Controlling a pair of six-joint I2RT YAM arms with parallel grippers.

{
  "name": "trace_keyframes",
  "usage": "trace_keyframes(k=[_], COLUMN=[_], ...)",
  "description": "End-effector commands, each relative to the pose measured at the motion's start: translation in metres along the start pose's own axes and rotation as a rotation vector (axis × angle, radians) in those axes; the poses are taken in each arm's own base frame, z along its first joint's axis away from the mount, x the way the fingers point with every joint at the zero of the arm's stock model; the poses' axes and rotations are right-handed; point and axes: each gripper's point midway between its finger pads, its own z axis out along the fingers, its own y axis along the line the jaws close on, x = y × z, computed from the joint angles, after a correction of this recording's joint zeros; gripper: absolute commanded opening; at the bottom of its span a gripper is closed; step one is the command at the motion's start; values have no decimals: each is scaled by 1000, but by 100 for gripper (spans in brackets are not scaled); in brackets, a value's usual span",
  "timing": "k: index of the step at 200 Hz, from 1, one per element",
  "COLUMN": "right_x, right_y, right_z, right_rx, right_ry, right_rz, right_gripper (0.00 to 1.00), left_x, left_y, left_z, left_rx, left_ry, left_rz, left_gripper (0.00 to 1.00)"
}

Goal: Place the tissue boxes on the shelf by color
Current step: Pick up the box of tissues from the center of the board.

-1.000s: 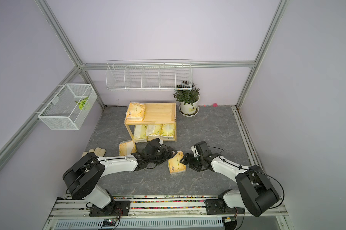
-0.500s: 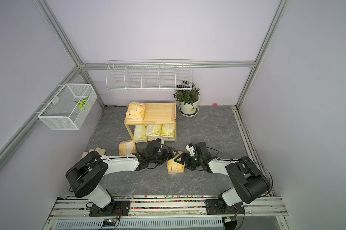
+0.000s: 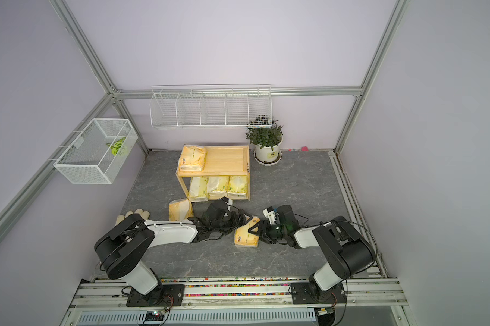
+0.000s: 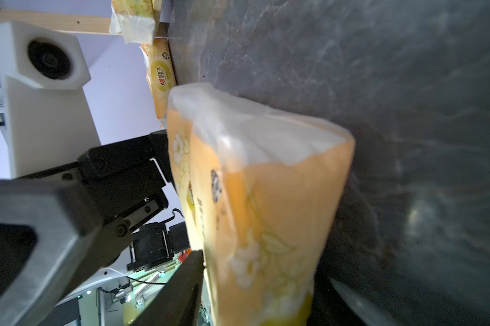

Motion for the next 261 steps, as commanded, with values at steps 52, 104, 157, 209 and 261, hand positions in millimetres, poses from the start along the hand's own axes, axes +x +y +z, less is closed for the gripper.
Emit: trace_keyframes(k=[52,104,157,209,261], right_x=[3,0,1,-10,-37], right_y=[4,43,102,173,241], right_z=[-13,-28,-50,-74,-80], right_rx=[46,-10,-60,-150,-228], right_ry=[-24,-46,-67,-114,-131], right_rz=[-18,-62,-155,-237,-312], right_gripper=[34,32,32,32,33], left_x=[-22,-59,-118,-147,-171], left_y=[-36,-58,-63,-64,-71], left_z=[-27,-76,-175,-235,-266], left_rx=[-3,-100,-234,-270,-206], left_ry=[-62,-186,-442,-516,-558], left_rz=[94,172,214,213,185], left_gripper=[100,100,100,100,100])
